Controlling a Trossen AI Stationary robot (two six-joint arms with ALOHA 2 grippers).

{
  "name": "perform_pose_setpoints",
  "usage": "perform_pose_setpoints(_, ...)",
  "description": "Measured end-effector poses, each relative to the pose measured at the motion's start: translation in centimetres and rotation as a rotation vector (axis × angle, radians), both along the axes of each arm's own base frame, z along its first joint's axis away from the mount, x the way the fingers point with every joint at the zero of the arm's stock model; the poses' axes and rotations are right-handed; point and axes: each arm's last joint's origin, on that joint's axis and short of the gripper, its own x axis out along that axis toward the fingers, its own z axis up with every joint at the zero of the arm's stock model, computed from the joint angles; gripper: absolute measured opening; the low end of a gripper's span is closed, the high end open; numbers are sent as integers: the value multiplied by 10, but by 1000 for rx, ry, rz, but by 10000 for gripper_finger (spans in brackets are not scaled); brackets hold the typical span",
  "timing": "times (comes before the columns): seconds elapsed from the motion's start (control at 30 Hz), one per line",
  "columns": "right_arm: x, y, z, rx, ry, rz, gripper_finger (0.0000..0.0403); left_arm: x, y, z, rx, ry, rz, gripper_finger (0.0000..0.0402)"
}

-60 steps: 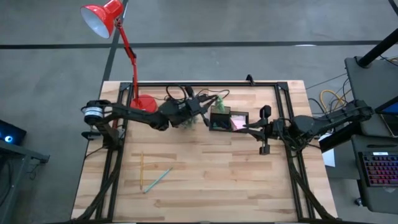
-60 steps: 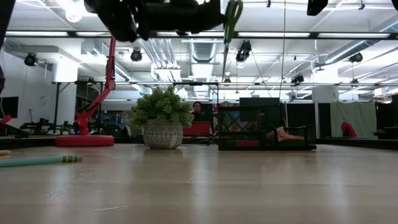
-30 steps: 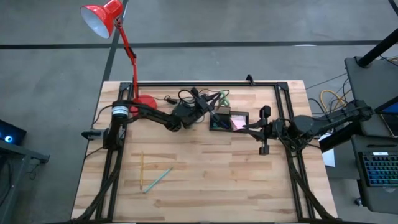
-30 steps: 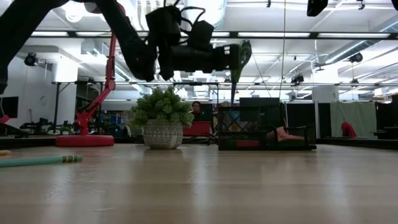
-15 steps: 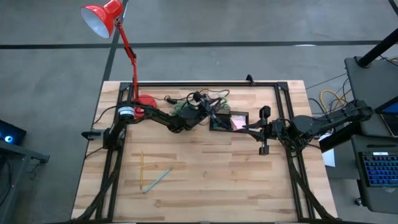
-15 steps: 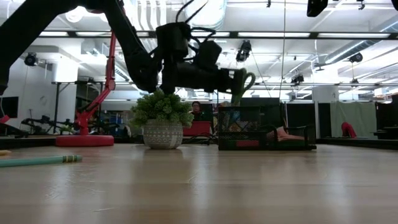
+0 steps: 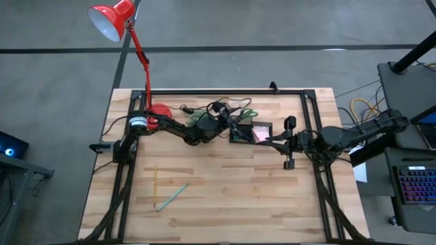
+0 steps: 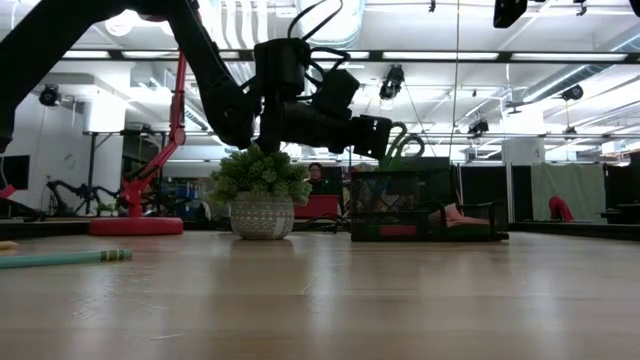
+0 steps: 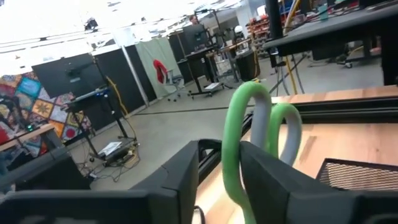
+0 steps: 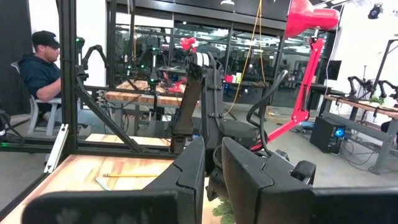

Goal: Pick and place office supplies into organizer
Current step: Put the green scissor into the black desk organizer, then put the blue pencil into the black desk organizer

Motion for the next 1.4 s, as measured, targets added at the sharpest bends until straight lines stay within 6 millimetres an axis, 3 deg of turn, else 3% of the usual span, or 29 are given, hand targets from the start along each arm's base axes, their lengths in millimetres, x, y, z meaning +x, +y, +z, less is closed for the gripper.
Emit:
perform_pose_setpoints(0.37,0,0,0,-1,3,0,47,0,-1,1,5,-2,-34,196)
perform_pose_setpoints(0.77,0,0,-1,-18,8,-2,47,-6,-16,38,15,-47,-76,208)
perform_pose_setpoints(1.0,0,0,-1,-33,8,-4,47,-15,-64,56,-20,235,-311,208)
perform_pose_setpoints(1.2,0,0,-1,-55,10,-6,47,-45,-118,69,-119,494,-442,208)
perform_pose_setpoints(1.4,0,0,-1,-81,11,-9,47,-82,-155,79,-315,625,-488,208)
